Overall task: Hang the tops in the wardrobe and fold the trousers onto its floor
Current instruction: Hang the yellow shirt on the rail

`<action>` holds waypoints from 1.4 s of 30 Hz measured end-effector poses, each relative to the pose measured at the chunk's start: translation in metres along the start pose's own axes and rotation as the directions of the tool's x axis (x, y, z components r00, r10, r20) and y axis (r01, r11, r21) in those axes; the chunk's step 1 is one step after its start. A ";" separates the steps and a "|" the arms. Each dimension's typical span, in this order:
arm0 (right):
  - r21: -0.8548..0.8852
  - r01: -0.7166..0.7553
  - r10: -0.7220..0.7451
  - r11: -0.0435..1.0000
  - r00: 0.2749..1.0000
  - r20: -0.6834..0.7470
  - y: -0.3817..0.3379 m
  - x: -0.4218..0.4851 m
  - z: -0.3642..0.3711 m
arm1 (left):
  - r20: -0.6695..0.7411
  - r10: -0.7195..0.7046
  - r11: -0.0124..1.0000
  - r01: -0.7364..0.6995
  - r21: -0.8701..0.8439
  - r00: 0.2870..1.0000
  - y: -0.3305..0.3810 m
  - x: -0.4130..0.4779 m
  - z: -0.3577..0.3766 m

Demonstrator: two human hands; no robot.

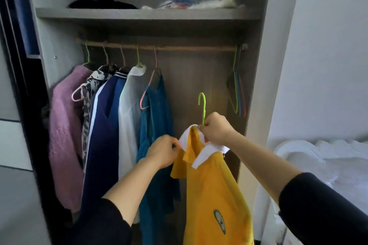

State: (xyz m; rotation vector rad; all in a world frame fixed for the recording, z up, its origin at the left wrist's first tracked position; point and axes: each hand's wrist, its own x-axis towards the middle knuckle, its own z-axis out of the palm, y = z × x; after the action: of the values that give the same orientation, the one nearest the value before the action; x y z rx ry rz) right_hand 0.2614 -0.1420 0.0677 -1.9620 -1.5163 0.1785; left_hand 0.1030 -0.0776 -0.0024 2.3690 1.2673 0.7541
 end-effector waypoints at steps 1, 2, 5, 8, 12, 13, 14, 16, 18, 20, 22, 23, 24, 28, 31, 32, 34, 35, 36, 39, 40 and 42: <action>0.000 -0.001 0.001 1.000 1.000 -0.016 -0.005 0.015 0.003 | -0.046 0.025 0.999 -0.024 0.022 0.999 -0.004 0.015 -0.007; -0.008 0.001 -0.001 1.000 1.000 -0.029 -0.010 0.030 0.005 | -0.095 0.057 0.997 -0.053 0.048 0.994 -0.007 0.030 -0.015; -0.025 -0.004 0.002 1.000 0.998 -0.069 -0.027 0.072 0.011 | -0.215 0.193 0.976 -0.166 0.141 0.957 -0.014 0.078 -0.044; -0.013 -0.012 0.010 1.000 0.986 -0.166 -0.045 0.113 0.016 | -0.286 0.308 0.943 -0.251 0.217 0.908 -0.020 0.129 -0.076; -0.025 -0.014 0.007 1.000 0.962 -0.271 -0.070 0.168 0.014 | -0.328 0.376 0.919 -0.304 0.251 0.867 -0.035 0.198 -0.113; -0.018 -0.015 0.009 1.000 0.958 -0.286 -0.075 0.182 0.012 | -0.327 0.399 0.910 -0.325 0.258 0.857 -0.039 0.213 -0.121; -0.012 -0.019 0.014 1.000 0.953 -0.301 -0.081 0.195 0.010 | -0.327 0.423 0.899 -0.346 0.269 0.845 -0.043 0.228 -0.130; 0.000 -0.028 0.026 1.000 0.941 -0.336 -0.091 0.220 0.004 | -0.336 0.463 0.877 -0.368 0.310 0.820 -0.050 0.255 -0.146; 0.005 -0.033 0.033 0.999 0.928 -0.370 -0.099 0.243 0.001 | -0.352 0.476 0.865 -0.355 0.356 0.806 -0.055 0.281 -0.160; -0.014 -0.048 0.039 0.999 0.919 -0.393 -0.107 0.261 0.000 | -0.357 0.446 0.876 -0.317 0.364 0.821 -0.057 0.303 -0.173; -0.058 -0.060 0.031 0.997 0.912 -0.409 -0.114 0.276 0.001 | -0.353 0.441 0.877 -0.312 0.366 0.825 -0.059 0.322 -0.182; -0.069 -0.062 0.028 0.996 0.909 -0.415 -0.117 0.283 0.003 | -0.356 0.457 0.870 -0.325 0.371 0.815 -0.060 0.331 -0.186; -0.067 -0.062 0.028 0.996 0.908 -0.418 -0.120 0.289 0.004 | -0.357 0.472 0.862 -0.337 0.378 0.806 -0.062 0.338 -0.189; -0.043 -0.055 0.031 0.998 0.903 -0.429 -0.131 0.314 0.009 | -0.323 0.477 0.846 -0.328 0.420 0.817 -0.071 0.363 -0.201; -0.026 -0.061 0.044 0.998 0.904 -0.426 -0.135 0.329 0.014 | -0.319 0.485 0.850 -0.352 0.392 0.814 -0.079 0.372 -0.200; -0.024 -0.068 0.052 0.997 0.906 -0.421 -0.136 0.333 0.017 | -0.324 0.493 0.850 -0.367 0.379 0.808 -0.081 0.373 -0.198; -0.022 -0.074 0.059 0.997 0.914 -0.401 -0.136 0.341 0.026 | -0.330 0.520 0.838 -0.396 0.375 0.788 -0.086 0.376 -0.195; -0.023 -0.073 0.058 0.997 0.921 -0.386 -0.136 0.344 0.032 | -0.334 0.529 0.834 -0.405 0.374 0.780 -0.088 0.376 -0.194; -0.020 -0.068 0.056 0.997 0.927 -0.370 -0.135 0.346 0.038 | -0.340 0.534 0.833 -0.412 0.371 0.774 -0.090 0.377 -0.195; 0.009 -0.062 0.062 0.998 0.938 -0.341 -0.129 0.347 0.053 | -0.348 0.541 0.830 -0.421 0.365 0.766 -0.091 0.375 -0.195; 0.025 -0.060 0.065 0.998 0.938 -0.340 -0.127 0.348 0.055 | -0.349 0.542 0.829 -0.418 0.372 0.765 -0.090 0.374 -0.194; 0.038 -0.052 0.061 0.998 0.943 -0.328 -0.123 0.349 0.055 | -0.344 0.528 0.834 -0.397 0.383 0.776 -0.087 0.373 -0.193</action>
State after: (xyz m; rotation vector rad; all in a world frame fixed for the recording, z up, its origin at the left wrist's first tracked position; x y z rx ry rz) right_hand 0.2474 0.2118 0.1882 -1.9023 -1.2341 -0.1007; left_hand 0.1011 0.2927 0.2129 2.9256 0.9805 1.4122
